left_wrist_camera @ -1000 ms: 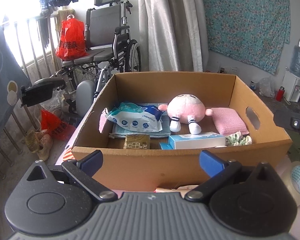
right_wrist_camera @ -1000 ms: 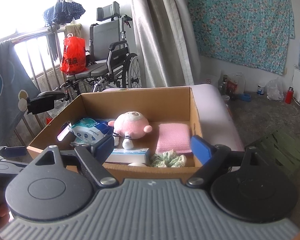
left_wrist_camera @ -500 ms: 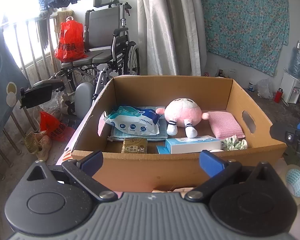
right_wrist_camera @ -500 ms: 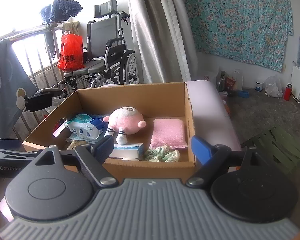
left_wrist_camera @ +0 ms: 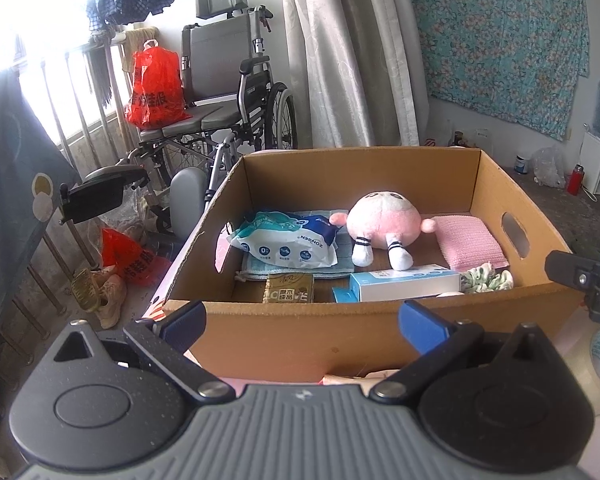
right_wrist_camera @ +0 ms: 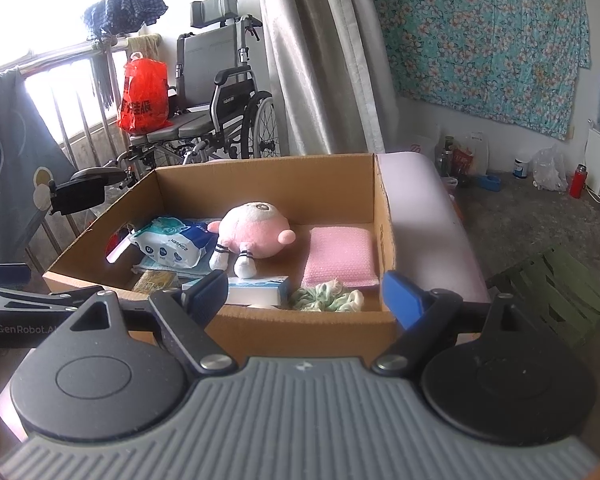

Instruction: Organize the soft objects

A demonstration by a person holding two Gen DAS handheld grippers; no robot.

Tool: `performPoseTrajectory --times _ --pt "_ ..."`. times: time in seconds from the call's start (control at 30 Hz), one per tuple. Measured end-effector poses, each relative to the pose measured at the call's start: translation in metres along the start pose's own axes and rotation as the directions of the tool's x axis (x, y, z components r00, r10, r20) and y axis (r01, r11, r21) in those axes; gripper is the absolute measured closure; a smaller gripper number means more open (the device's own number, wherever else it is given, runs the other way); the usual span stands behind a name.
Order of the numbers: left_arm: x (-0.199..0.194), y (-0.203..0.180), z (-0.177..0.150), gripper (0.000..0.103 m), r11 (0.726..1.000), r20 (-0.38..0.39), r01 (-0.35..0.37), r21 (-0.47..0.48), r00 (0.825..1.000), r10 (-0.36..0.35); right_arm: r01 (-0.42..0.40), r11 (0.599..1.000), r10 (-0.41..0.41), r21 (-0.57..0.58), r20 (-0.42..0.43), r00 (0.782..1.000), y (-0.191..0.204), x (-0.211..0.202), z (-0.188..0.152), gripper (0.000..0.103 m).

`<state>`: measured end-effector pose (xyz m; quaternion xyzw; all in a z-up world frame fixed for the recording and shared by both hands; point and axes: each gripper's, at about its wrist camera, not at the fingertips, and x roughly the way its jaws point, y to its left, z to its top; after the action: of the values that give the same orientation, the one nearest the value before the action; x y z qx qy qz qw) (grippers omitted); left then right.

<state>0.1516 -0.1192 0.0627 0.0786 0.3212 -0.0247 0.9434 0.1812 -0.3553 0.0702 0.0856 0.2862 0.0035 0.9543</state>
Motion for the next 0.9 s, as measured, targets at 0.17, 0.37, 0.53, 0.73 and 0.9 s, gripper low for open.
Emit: performPoseTrajectory --times 0.17,0.37,0.53,0.73,0.9 --pt "-0.005 0.002 -0.001 0.000 1.000 0.013 0.001 0.003 1.000 -0.001 -0.003 1.000 0.003 0.002 0.004 1.000 0.000 -0.004 0.001 0.019" --pt "-0.012 0.001 -0.003 0.000 1.000 0.037 -0.018 0.014 0.999 0.018 -0.009 1.000 0.009 -0.007 0.008 1.000 0.003 -0.010 0.000 0.018" --pt "-0.017 0.000 -0.003 0.000 1.000 0.031 -0.015 0.015 0.999 0.014 -0.007 1.000 0.007 0.015 0.016 1.000 0.003 -0.012 0.000 0.018" --pt "-0.029 -0.005 0.002 0.000 0.999 0.047 0.000 0.047 0.999 -0.002 -0.011 0.999 0.010 0.039 0.043 0.999 0.002 -0.017 0.004 0.018" --pt "-0.036 -0.009 0.005 0.000 0.998 0.051 0.002 0.057 0.999 -0.005 -0.014 0.998 0.011 0.055 0.057 0.998 0.000 -0.025 0.005 0.018"
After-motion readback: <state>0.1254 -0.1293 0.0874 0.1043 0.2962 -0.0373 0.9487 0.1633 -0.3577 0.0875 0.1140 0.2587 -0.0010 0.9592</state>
